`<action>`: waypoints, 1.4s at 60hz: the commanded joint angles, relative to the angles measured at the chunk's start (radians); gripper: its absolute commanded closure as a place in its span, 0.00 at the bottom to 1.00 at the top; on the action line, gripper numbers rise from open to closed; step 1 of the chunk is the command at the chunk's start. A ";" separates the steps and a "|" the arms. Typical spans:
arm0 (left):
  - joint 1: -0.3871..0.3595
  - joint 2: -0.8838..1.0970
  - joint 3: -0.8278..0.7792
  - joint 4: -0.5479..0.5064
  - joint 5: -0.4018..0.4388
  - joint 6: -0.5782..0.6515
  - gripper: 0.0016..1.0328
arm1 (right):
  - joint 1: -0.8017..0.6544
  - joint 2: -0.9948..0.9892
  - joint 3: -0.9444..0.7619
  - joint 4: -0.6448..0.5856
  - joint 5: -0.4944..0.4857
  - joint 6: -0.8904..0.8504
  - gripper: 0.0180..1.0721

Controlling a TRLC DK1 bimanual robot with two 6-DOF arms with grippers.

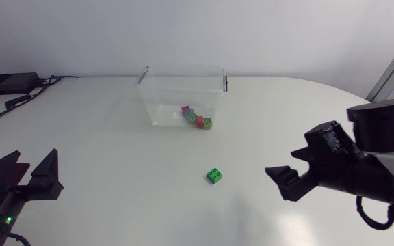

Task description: Place the duplo bricks in the container

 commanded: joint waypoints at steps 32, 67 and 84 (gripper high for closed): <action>0.007 -0.010 -0.018 0.008 0.007 0.004 0.04 | 0.138 0.397 0.065 0.237 0.005 0.013 0.05; 0.007 -0.010 -0.018 0.008 0.007 0.004 0.04 | 0.252 0.751 0.206 0.342 0.028 0.067 0.05; 0.007 -0.010 -0.018 0.008 0.007 0.004 0.04 | 0.250 0.888 0.281 0.355 0.024 0.067 0.05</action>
